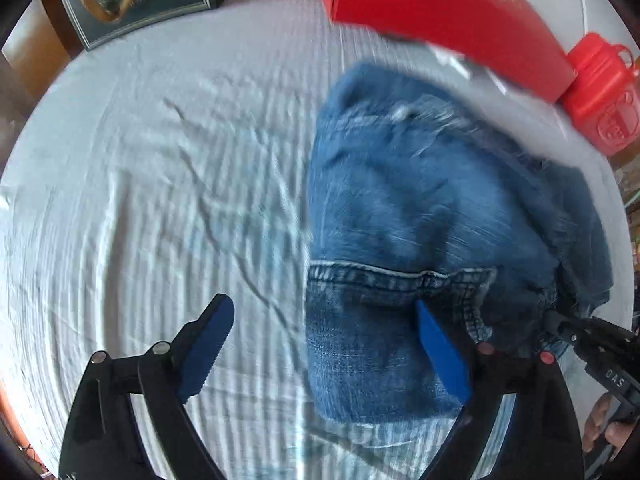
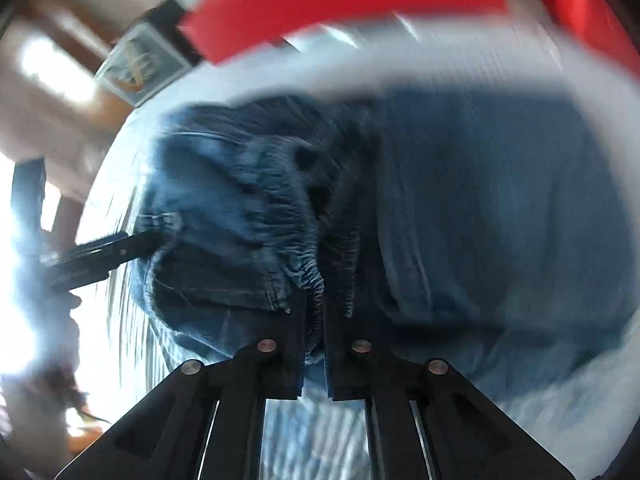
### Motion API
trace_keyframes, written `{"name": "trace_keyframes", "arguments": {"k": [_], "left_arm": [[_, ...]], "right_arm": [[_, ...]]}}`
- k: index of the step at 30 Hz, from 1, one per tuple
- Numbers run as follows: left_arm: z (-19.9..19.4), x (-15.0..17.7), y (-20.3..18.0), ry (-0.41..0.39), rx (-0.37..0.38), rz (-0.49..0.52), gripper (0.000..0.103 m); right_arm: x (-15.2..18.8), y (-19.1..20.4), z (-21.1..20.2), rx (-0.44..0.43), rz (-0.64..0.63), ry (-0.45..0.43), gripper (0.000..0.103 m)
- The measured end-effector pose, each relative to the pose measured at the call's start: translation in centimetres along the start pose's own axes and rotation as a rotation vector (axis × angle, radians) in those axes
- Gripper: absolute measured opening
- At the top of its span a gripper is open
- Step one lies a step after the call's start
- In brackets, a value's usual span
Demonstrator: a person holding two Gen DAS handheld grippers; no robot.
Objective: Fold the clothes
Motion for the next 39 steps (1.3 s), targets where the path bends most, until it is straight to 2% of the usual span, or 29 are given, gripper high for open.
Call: {"name": "trace_keyframes", "arguments": {"k": [1, 3, 4, 5, 7, 9, 11, 12, 13, 14, 15, 16, 18, 19, 20, 22, 26, 27, 28, 29, 31, 33, 34, 35, 36, 37, 38, 39], "left_arm": [[0.2, 0.1, -0.2, -0.013, -0.032, 0.014, 0.103], [-0.8, 0.1, -0.6, -0.024, -0.065, 0.058, 0.102], [-1.5, 0.0, -0.8, -0.020, -0.064, 0.075, 0.102], [-2.8, -0.2, -1.1, -0.047, -0.027, 0.081, 0.102], [-5.3, -0.8, -1.9, -0.100, 0.047, 0.086, 0.102], [-6.7, -2.2, -3.1, -0.152, 0.103, 0.093, 0.102], [-6.2, -3.5, -4.2, -0.165, 0.091, 0.116, 0.089], [-4.9, -3.9, -4.5, -0.135, 0.079, 0.119, 0.072], [-3.6, -4.2, -4.7, -0.102, 0.067, 0.121, 0.054], [-2.2, -4.5, -4.9, -0.069, 0.056, 0.124, 0.045], [-0.9, -4.7, -4.8, -0.042, 0.056, 0.108, 0.043], [0.4, -4.9, -4.6, -0.014, 0.057, 0.091, 0.043], [1.8, -4.8, -4.5, 0.001, 0.051, 0.079, 0.043], [1.9, -4.7, -4.7, -0.005, 0.036, 0.087, 0.043], [1.9, -4.8, -4.9, -0.012, 0.019, 0.097, 0.043], [1.9, -4.6, -5.0, -0.016, 0.007, 0.094, 0.043], [-0.5, -3.5, -4.1, -0.034, 0.063, 0.054, 0.044], [-1.6, -2.9, -3.8, -0.054, 0.077, 0.049, 0.047], [-2.3, -2.0, -3.7, -0.066, 0.085, 0.050, 0.055], [-3.0, -1.1, -3.5, -0.078, 0.092, 0.051, 0.060], [-3.6, 0.7, -3.3, -0.086, 0.084, 0.065, 0.062], [-2.8, 1.9, -3.3, -0.077, 0.048, 0.093, 0.063], [-2.2, 2.2, -3.4, -0.073, 0.027, 0.106, 0.065], [-2.1, 2.3, -3.3, -0.083, -0.007, 0.116, 0.070], [-2.0, 2.4, -3.2, -0.095, -0.043, 0.125, 0.084], [-2.3, 2.3, -2.9, -0.096, -0.061, 0.113, 0.090], [-2.8, 2.3, -2.5, -0.097, -0.050, 0.092, 0.090], [-3.3, 2.3, -2.1, -0.098, -0.037, 0.070, 0.090]], "right_arm": [[0.3, -0.1, -0.1, 0.002, 0.002, 0.000, 0.007], [0.8, -0.3, -0.3, 0.007, 0.005, -0.001, 0.011], [0.6, -0.3, -1.0, 0.016, 0.016, -0.009, 0.018], [0.5, -0.3, -1.7, 0.025, 0.025, -0.020, 0.019], [-0.7, 0.1, -4.3, 0.021, 0.024, -0.112, 0.020], [-2.9, 0.8, -5.9, -0.029, 0.022, -0.197, 0.021], [-5.3, 1.6, -6.5, -0.096, 0.027, -0.246, 0.021], [-6.0, 1.8, -5.9, -0.119, 0.034, -0.238, 0.019], [-6.6, 2.1, -5.3, -0.142, 0.042, -0.228, 0.011], [-7.1, 2.4, -4.0, -0.172, 0.053, -0.198, 0.007], [-7.4, 2.6, -2.7, -0.183, 0.061, -0.175, 0.004], [-7.6, 2.7, -1.5, -0.190, 0.069, -0.152, 0.004], [-7.2, 1.6, 1.3, -0.120, 0.085, -0.105, 0.001], [-6.9, 1.1, 2.7, -0.088, 0.094, -0.083, 0.000], [-6.8, 0.4, 3.5, -0.096, 0.118, -0.088, 0.000], [-6.8, 0.4, 3.5, -0.082, 0.116, -0.099, 0.000], [-5.7, 2.3, 0.8, -0.045, 0.052, -0.143, 0.000], [-4.7, 2.9, -0.2, -0.071, 0.045, -0.172, 0.003], [-3.8, 3.5, -1.3, -0.097, 0.037, -0.202, 0.003], [-2.8, 4.0, -2.2, -0.122, 0.030, -0.229, 0.003], [-0.5, 3.8, -2.3, -0.141, 0.046, -0.220, 0.003], [1.3, 2.4, -0.6, -0.094, 0.071, -0.152, 0.003], [2.2, 1.4, 0.2, -0.111, 0.105, -0.121, 0.003], [2.6, 0.9, 0.0, -0.162, 0.151, -0.129, 0.003], [2.9, 0.4, -0.2, -0.210, 0.195, -0.137, 0.003], [3.0, 0.1, -1.1, -0.223, 0.217, -0.154, 0.006], [3.1, -0.6, -2.7, -0.224, 0.247, -0.204, 0.011], [3.6, -2.2, -4.4, -0.200, 0.294, -0.271, 0.025]]}}
Point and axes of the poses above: each gripper's, at about its wrist camera, not at the fingertips, and z roughly the way its jaws point, y to its left, x to its underside, the point moved 6 cm from there along z, roughly the way its jaws point, and after that the axes turned 3 degrees about -z, right-handed, at the moved point
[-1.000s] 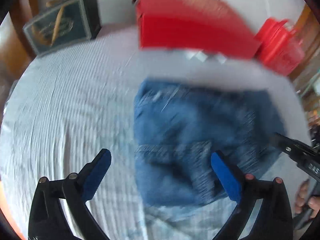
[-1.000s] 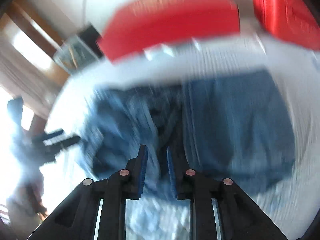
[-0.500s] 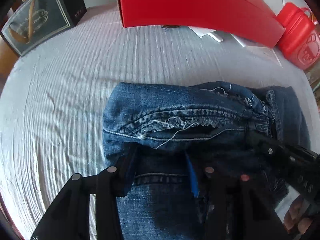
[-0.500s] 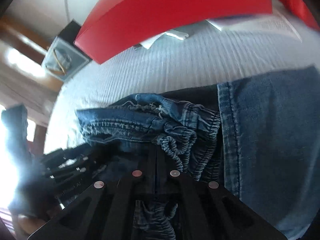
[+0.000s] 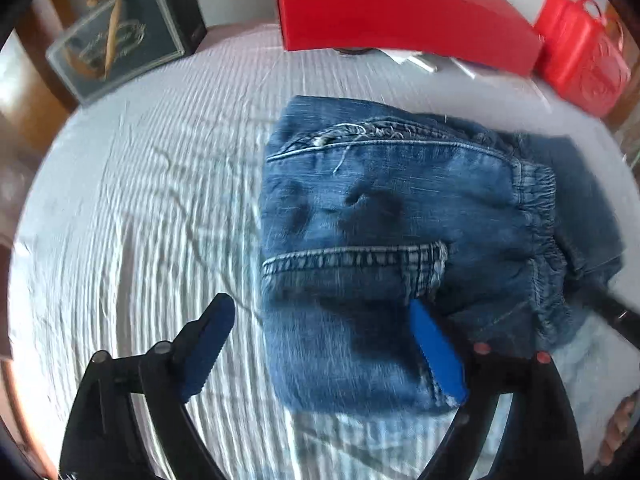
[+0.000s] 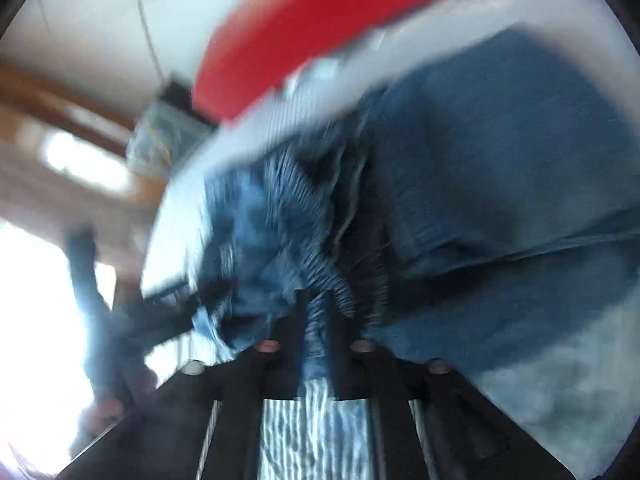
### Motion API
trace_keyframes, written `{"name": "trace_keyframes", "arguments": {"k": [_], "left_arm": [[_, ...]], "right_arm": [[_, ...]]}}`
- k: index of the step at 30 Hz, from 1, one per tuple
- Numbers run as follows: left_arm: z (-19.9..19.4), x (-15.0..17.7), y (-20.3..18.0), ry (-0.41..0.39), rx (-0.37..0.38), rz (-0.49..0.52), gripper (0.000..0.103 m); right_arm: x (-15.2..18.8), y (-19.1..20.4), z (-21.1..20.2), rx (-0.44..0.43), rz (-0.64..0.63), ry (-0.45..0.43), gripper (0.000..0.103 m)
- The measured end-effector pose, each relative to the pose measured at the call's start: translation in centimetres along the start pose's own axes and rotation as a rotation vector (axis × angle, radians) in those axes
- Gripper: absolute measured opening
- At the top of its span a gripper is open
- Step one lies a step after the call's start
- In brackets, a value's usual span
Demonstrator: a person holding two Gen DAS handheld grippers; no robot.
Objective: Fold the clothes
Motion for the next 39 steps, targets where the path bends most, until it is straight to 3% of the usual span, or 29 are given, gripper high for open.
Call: {"name": "trace_keyframes", "arguments": {"k": [1, 3, 5, 9, 19, 21, 22, 24, 26, 28, 31, 36, 39], "left_arm": [[-0.5, 0.0, 0.4, -0.001, 0.012, -0.023, 0.090], [-1.4, -0.2, 1.2, -0.013, 0.030, -0.066, 0.090], [-1.1, 0.0, 1.6, 0.004, 0.040, -0.087, 0.090], [1.5, 0.8, 1.2, 0.074, 0.036, -0.089, 0.090], [2.5, 0.9, 1.7, 0.108, 0.072, -0.125, 0.091], [2.4, 1.0, 2.0, 0.109, 0.060, -0.121, 0.096], [2.5, 1.0, 2.1, 0.111, 0.052, -0.119, 0.099], [2.6, 1.0, 2.3, 0.116, 0.047, -0.118, 0.100], [2.6, 1.0, 2.4, 0.121, 0.055, -0.113, 0.100], [1.9, 0.7, 2.7, 0.111, 0.068, -0.117, 0.099], [-0.1, 0.2, 3.7, 0.076, 0.087, -0.140, 0.099], [-4.1, -0.8, 5.3, 0.004, 0.124, -0.171, 0.099], [-4.7, -1.2, 5.1, -0.012, 0.166, -0.214, 0.099]], "right_arm": [[-0.5, -1.2, -2.1, 0.019, 0.037, -0.074, 0.041], [-1.2, -4.2, -6.0, 0.072, 0.132, -0.206, 0.062], [-1.8, -8.4, -9.1, 0.140, 0.256, -0.290, 0.064], [-1.9, -13.5, -10.7, 0.163, 0.445, -0.310, 0.064], [-2.4, -16.4, -7.9, 0.262, 0.430, -0.246, 0.064], [-2.5, -15.1, -7.1, 0.300, 0.356, -0.231, 0.058], [-2.8, -14.2, -6.5, 0.356, 0.277, -0.198, 0.024], [-3.1, -13.1, -6.0, 0.389, 0.206, -0.176, 0.011], [-3.6, -10.9, -6.5, 0.379, 0.131, -0.193, 0.011], [-4.2, -6.7, -8.0, 0.290, 0.026, -0.243, 0.010], [-4.2, 2.1, -8.3, 0.119, -0.200, -0.244, 0.010], [0.9, 10.6, -1.9, -0.013, -0.407, -0.063, 0.011], [4.0, 10.2, 4.1, 0.012, -0.400, 0.051, 0.015]]}}
Point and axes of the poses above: each gripper's, at about its wrist camera, not at the fingertips, and z roughly the way its jaws point, y to its left, x to its underside, the point moved 6 cm from there along z, roughly the way its jaws point, and after that the axes turned 3 degrees about -z, right-handed, at the moved point
